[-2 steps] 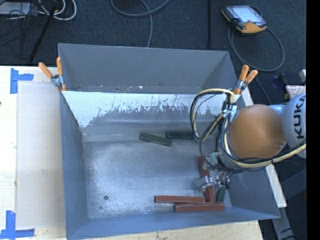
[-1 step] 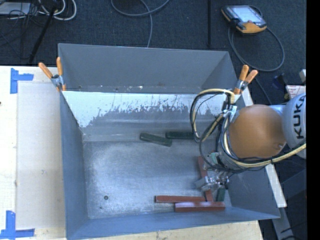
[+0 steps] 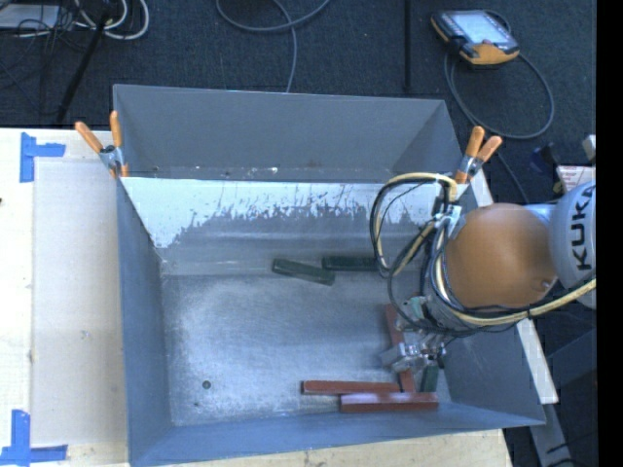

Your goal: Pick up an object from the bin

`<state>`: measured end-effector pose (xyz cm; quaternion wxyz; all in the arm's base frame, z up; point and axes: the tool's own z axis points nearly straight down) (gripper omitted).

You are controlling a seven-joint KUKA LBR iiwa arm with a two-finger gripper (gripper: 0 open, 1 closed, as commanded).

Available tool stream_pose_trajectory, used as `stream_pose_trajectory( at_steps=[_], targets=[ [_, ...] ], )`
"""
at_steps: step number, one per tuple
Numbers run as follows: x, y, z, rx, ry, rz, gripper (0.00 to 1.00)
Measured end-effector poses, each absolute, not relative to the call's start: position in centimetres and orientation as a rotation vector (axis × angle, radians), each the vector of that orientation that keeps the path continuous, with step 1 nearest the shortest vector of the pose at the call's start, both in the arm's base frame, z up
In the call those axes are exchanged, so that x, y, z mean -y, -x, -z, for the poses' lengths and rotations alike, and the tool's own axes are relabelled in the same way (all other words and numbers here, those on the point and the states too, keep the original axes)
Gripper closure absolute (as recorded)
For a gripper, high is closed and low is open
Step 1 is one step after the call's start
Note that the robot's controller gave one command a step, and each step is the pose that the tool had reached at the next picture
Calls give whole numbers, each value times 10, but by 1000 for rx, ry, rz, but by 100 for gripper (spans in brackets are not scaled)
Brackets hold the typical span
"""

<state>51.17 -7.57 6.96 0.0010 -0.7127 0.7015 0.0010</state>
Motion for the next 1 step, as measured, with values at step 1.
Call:
stream_pose_trajectory(
  at_steps=[1],
  targets=[
    [58,-548,-266,-2169,2268,0,100]
  ],
)
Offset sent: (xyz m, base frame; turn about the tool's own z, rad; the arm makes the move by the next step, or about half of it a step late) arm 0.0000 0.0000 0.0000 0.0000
